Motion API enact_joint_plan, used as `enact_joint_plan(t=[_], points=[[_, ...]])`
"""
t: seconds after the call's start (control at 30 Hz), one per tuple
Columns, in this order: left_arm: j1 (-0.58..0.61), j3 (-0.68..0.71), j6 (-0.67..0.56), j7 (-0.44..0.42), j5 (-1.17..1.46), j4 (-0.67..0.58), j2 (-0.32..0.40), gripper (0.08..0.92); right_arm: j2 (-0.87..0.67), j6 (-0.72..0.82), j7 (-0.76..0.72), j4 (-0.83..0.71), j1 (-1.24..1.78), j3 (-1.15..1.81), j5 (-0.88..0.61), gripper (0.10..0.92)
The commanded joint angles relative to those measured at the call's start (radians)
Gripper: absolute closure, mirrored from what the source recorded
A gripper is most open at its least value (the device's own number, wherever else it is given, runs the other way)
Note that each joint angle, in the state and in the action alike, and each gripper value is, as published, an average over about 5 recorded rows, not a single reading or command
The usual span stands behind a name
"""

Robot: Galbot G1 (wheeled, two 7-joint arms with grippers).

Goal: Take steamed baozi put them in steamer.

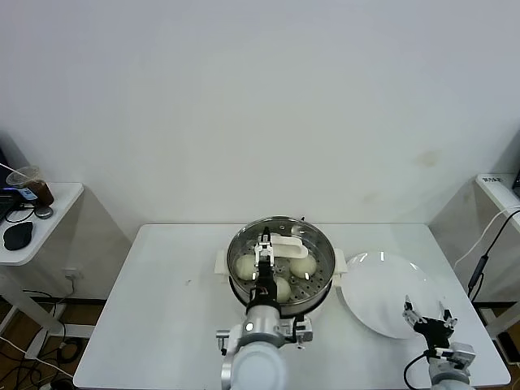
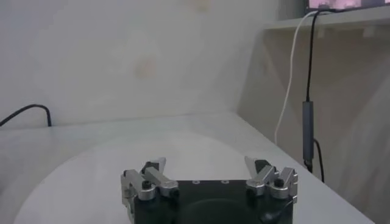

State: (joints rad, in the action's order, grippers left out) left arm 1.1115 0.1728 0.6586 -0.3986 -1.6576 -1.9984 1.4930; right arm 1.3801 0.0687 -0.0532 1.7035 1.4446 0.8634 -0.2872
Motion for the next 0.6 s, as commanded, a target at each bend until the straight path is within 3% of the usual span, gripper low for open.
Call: enact_joint_plan(t=[0.03, 0.13, 0.23, 0.4, 0.5, 0.6], points=[[0.118, -0.165, -0.027, 0.163, 0.198, -0.258, -0.058, 0.181, -0.001, 0.014, -0.038, 0.101, 0.044, -0.022, -0.007, 0.203], [0.196, -0.333, -0.110, 0.258, 0.472, -0.354, -0.084, 0.178, -0.006, -0.005, -0.090, 0.165, 0.080, -0.050, -0.001, 0.203], [0.304, -0.557, -0.292, 0.331, 0.896, -0.404, -0.092, 0.177, -0.006, -0.070, -0.146, 0.201, 0.104, -0.073, 0.072, 0.203], [0.455, -0.890, -0.632, 0.373, 1.474, -0.303, -0.079, 0.177, 0.008, -0.049, -0.144, 0.263, 0.130, -0.116, 0.059, 0.203], [0.514, -0.939, -0.716, 0.408, 1.604, -0.221, -0.051, 0.177, 0.016, -0.037, -0.136, 0.271, 0.152, -0.142, 0.068, 0.203], [0.559, -0.903, -0.770, 0.455, 1.659, -0.138, -0.023, 0.177, 0.027, -0.045, -0.119, 0.272, 0.174, -0.154, 0.088, 0.203]])
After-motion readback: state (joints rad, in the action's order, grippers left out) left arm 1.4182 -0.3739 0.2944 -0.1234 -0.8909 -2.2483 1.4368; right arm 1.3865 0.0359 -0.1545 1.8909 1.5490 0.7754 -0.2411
